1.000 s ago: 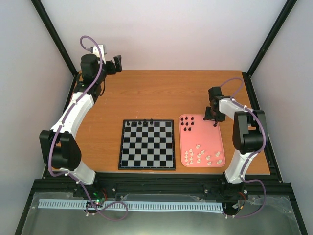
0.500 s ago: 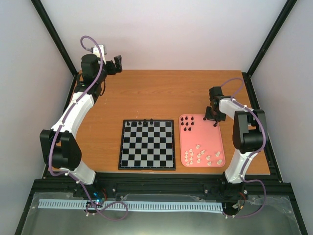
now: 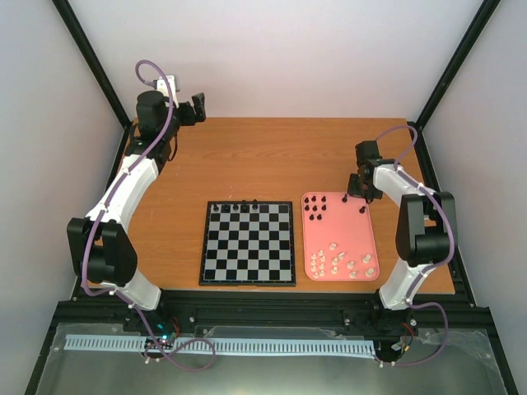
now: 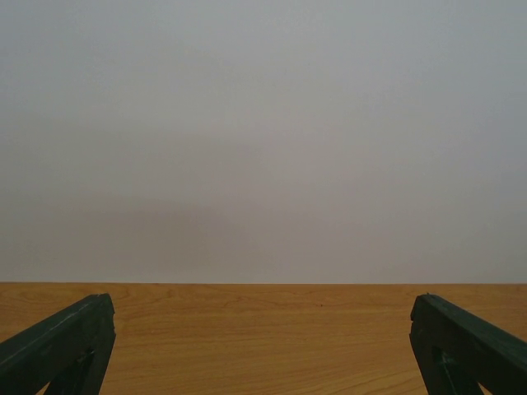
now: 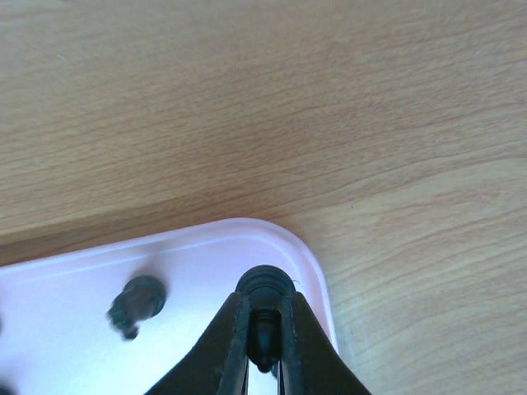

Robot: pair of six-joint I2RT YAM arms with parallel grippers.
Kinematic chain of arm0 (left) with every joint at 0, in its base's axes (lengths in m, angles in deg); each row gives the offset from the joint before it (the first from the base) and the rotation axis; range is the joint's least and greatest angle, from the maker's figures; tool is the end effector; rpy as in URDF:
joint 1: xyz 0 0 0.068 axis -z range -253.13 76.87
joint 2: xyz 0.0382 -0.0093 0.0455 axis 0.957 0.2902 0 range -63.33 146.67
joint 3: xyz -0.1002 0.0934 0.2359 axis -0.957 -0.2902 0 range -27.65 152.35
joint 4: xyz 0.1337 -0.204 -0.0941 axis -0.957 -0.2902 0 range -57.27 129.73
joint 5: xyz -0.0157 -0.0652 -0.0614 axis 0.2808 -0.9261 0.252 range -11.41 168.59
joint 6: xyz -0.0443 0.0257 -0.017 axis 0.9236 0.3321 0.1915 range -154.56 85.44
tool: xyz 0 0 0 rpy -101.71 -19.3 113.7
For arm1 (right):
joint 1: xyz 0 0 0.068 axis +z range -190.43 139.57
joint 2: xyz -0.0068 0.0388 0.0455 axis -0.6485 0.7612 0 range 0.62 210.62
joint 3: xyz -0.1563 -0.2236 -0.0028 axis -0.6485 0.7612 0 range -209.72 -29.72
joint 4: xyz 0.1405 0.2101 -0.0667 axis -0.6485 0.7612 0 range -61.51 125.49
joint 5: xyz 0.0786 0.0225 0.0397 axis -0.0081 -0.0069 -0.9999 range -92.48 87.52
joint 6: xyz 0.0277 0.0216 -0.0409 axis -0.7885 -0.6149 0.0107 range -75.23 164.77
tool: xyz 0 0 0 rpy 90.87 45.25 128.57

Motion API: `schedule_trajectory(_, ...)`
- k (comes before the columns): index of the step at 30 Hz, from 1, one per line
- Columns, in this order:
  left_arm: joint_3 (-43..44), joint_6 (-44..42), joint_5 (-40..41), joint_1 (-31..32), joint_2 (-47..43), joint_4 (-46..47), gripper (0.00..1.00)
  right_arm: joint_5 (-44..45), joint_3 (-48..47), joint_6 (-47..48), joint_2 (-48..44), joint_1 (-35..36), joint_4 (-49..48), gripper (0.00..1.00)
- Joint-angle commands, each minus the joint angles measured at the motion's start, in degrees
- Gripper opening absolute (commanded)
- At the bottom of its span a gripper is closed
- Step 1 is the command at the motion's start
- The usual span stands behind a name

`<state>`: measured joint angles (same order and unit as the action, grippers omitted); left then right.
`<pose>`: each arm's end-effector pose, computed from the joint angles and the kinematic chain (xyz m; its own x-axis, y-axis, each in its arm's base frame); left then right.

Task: Set up the chess pieces on the board
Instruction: Pick up the chess piece from the storage box, then place the chess piece on the chessboard.

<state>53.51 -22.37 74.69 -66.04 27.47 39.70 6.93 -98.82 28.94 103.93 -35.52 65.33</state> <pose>0.3800 -0.0499 0.3772 -0.2028 -0.1870 -0.9612 0.1502 0.9640 -0.2192 0.3517 0.0245 0.1791 -0.9152 0.1916 -0.3545 0.2268 0.9721 -0.0601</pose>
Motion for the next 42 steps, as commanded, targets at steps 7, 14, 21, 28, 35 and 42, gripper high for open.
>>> schedule_trajectory(7,2.43,0.01,-0.48,0.05,0.1,0.38,1.0,-6.74,-7.58,2.79,-9.78,8.06,7.03,0.03)
schedule_trajectory(14,1.95,-0.05,-0.2,0.06,-0.61,0.45,1.0,-11.2,-20.22,3.89,1.41,22.09,9.32,0.03)
schedule_trajectory(21,2.23,-0.08,-0.15,0.12,-0.31,0.4,1.0,-13.74,-30.37,5.82,11.89,28.9,11.98,0.03)
schedule_trajectory(28,2.3,-0.23,0.41,0.11,-0.15,0.11,1.0,-14.05,-34.99,6.94,17.62,32.35,14.77,0.03)
schedule_trajectory(35,2.68,-0.23,0.07,0.08,0.18,0.03,1.0,-12.21,-36.33,6.84,19.82,35.13,17.61,0.03)
schedule_trajectory(42,2.53,-0.23,0.1,0.04,0.08,0.12,1.0,-10.78,-35.63,6.19,19.87,36.82,18.53,0.03)
